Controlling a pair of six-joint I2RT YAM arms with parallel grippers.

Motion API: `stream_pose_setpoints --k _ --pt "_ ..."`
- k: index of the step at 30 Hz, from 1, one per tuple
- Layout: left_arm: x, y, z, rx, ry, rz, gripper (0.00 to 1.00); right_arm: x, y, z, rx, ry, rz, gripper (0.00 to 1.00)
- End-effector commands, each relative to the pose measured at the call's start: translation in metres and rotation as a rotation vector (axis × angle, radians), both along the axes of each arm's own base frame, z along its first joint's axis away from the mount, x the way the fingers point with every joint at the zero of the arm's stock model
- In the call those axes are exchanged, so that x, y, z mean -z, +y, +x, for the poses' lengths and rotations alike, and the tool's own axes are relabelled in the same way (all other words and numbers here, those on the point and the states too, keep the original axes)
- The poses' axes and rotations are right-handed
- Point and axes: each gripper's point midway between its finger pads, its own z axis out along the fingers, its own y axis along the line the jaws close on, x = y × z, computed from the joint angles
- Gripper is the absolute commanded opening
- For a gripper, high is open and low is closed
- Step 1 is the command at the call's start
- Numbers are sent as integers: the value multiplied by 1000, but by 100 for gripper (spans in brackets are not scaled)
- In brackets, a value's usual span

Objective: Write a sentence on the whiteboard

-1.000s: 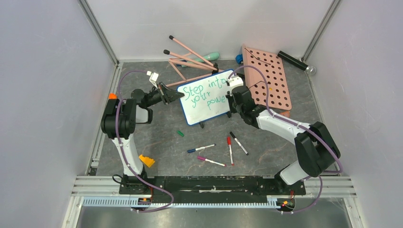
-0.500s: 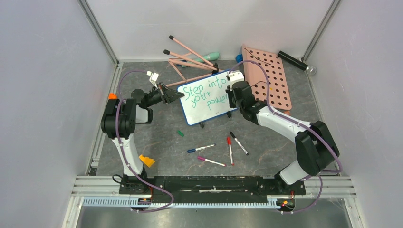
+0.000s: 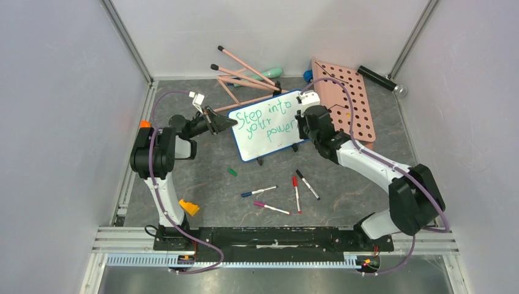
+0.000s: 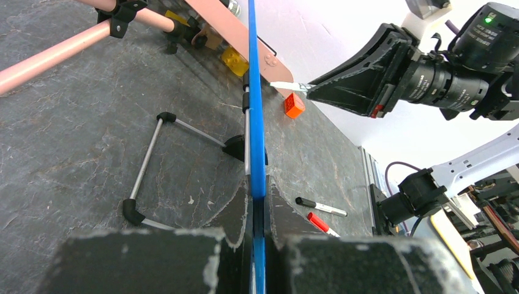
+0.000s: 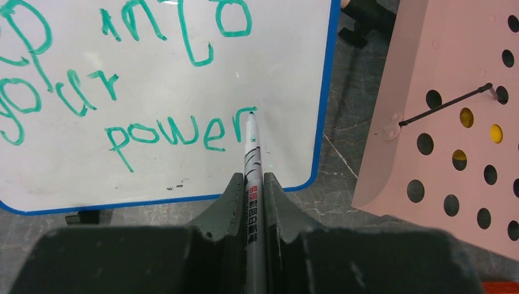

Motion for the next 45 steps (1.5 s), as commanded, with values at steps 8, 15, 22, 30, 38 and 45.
stream_pose_setpoints --k 8,15,22,30,38,45 --pt "-10 -1 0 20 -102 13 2 -18 13 2 -60 -41 62 0" --pt "-10 -1 0 21 -102 13 2 -13 19 4 -77 -27 64 0" --pt "-10 -1 0 20 -103 12 2 -13 21 8 -80 -26 64 0" --pt "-10 -1 0 20 -102 12 2 -16 22 13 -70 -34 57 0" --pt "-10 -1 1 21 -101 12 2 -7 21 14 -62 -17 43 0" --pt "-10 -1 1 21 -102 12 2 1 12 10 -38 -9 16 0"
